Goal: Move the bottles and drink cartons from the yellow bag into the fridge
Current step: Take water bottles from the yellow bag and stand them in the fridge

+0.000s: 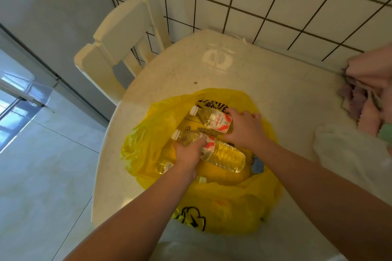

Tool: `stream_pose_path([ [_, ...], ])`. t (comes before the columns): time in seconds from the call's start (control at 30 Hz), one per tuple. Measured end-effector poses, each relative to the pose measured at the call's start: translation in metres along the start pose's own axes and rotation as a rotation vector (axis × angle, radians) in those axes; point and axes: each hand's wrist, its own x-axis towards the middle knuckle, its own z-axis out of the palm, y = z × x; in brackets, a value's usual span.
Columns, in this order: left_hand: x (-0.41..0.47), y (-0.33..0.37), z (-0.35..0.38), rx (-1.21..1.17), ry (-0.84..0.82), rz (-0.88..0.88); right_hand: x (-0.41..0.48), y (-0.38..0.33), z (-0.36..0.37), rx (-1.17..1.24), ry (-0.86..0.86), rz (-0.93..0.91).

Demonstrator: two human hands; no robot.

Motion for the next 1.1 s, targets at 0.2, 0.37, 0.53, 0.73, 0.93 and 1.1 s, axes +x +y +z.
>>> stream_pose_path([
  [0.2,-0.016,-0.003,-0.017,0.005,-0.054,0.113,-0.026,-0.001,-0.022,0.166,0.163,0.054],
  [0.37,-0.036,0.004,-0.028,0.108,-0.116,0.305,-0.055,-0.007,-0.048,0.314,0.344,0.118],
  [0.53,-0.064,0.02,-0.046,0.256,-0.079,0.569,-0.097,-0.014,-0.077,0.738,0.483,0.073],
  [0.73,-0.107,0.035,-0.073,0.26,-0.087,0.826,-0.142,-0.025,-0.1,1.125,0.579,-0.005],
  [0.93,-0.159,0.027,-0.108,0.1,-0.116,0.88,-0.188,-0.046,-0.101,1.476,0.468,-0.045],
  [1.1,-0.195,0.005,-0.14,0.031,-0.139,0.876,-0.222,-0.065,-0.082,1.615,0.245,-0.095],
])
